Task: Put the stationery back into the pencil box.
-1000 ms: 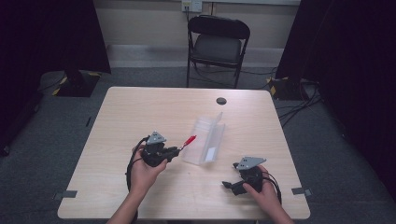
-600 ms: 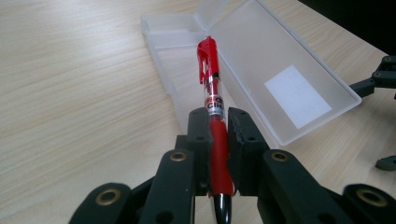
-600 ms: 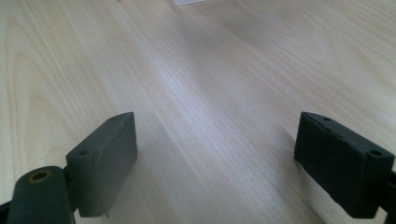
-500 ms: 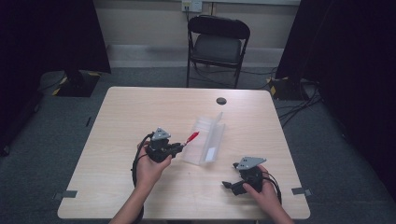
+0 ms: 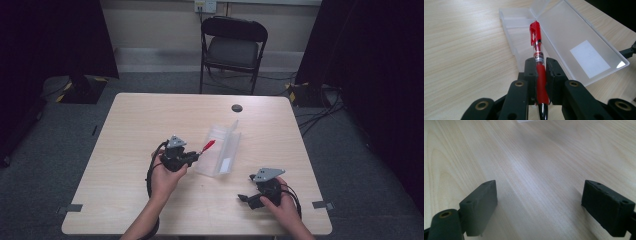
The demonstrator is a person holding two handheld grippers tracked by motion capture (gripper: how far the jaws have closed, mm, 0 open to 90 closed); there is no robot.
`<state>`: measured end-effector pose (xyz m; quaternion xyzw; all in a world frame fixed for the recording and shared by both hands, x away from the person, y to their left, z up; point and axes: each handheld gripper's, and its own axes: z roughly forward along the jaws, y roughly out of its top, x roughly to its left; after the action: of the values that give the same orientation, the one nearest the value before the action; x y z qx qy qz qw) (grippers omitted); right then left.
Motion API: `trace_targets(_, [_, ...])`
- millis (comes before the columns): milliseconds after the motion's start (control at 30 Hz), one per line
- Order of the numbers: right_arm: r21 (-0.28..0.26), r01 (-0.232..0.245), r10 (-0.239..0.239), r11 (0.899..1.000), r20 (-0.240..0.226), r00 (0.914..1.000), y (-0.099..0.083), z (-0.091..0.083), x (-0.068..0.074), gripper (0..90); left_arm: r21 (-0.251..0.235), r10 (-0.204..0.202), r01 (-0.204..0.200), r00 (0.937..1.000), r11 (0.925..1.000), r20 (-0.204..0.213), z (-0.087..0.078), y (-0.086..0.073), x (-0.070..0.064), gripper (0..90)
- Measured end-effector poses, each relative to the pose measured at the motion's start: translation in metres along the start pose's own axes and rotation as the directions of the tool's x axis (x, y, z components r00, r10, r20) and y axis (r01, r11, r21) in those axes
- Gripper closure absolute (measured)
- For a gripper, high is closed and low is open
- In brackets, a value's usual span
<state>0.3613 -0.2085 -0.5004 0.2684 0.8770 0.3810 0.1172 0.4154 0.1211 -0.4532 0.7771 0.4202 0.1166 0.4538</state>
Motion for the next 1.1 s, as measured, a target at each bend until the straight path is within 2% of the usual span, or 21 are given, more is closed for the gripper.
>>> trace_targets(33, [0.0, 0.0, 0.0, 1.0, 0.0, 1.0, 0.0, 0.0, 0.0, 12.4, 0.011, 0.007, -0.007, 1.0, 0.9999, 0.0, 0.001, 0.001, 0.001, 80.1])
trace_targets(200, [0.0, 0.0, 0.0, 1.0, 0.0, 1.0, 0.0, 0.0, 0.0, 12.4, 0.0, -0.009, 0.009, 0.9999, 1.0, -0.007, 0.005, 0.001, 0.001, 80.1])
trace_targets(233, [0.0, 0.0, 0.0, 1.0, 0.0, 1.0, 0.0, 0.0, 0.0, 12.4, 0.012, 0.004, -0.004, 0.9999, 0.9999, -0.014, 0.006, 0.002, 0.002, 80.1])
trace_targets(267, [0.0, 0.0, 0.0, 1.0, 0.0, 1.0, 0.0, 0.0, 0.0, 12.4, -0.002, -0.007, 0.007, 1.0, 1.0, -0.004, 0.008, 0.002, 0.002, 80.1])
trace_targets(333, [0.0, 0.0, 0.0, 1.0, 0.0, 1.0, 0.0, 0.0, 0.0, 12.4, 0.005, -0.004, 0.004, 0.9998, 1.0, -0.019, 0.009, 0.002, 0.001, 80.1])
trace_targets(500, [0.0, 0.0, 0.0, 1.0, 0.0, 1.0, 0.0, 0.0, 0.0, 12.4, -0.002, -0.007, 0.007, 0.9999, 1.0, -0.011, 0.015, 0.003, 0.0, 80.1])
trace_targets(533, [0.0, 0.0, 0.0, 1.0, 0.0, 1.0, 0.0, 0.0, 0.0, 12.4, 0.012, 0.001, 0.0, 0.9998, 0.9999, -0.017, 0.016, 0.004, -0.001, 80.1])
trace_targets(600, [0.0, 0.0, 0.0, 1.0, 0.0, 1.0, 0.0, 0.0, 0.0, 12.4, -0.002, -0.012, 0.012, 0.9999, 0.9999, -0.011, 0.018, 0.004, -0.002, 80.1])
trace_targets(633, [0.0, 0.0, 0.0, 1.0, 0.0, 1.0, 0.0, 0.0, 0.0, 12.4, 0.007, -0.008, 0.008, 0.9997, 0.9999, -0.021, 0.019, 0.005, -0.002, 80.1])
trace_targets(867, [0.0, 0.0, 0.0, 1.0, 0.0, 1.0, 0.0, 0.0, 0.0, 12.4, 0.004, -0.021, 0.021, 0.9997, 0.9998, -0.011, 0.027, 0.004, -0.002, 80.1])
trace_targets(967, [0.0, 0.0, 0.0, 1.0, 0.0, 1.0, 0.0, 0.0, 0.0, 12.4, 0.015, -0.026, 0.027, 0.9993, 0.9995, -0.026, 0.03, 0.005, -0.002, 80.1])
trace_targets(1100, [0.0, 0.0, 0.0, 1.0, 0.0, 1.0, 0.0, 0.0, 0.0, 12.4, 0.012, -0.032, 0.032, 0.9992, 0.9994, -0.023, 0.033, 0.005, -0.002, 80.1])
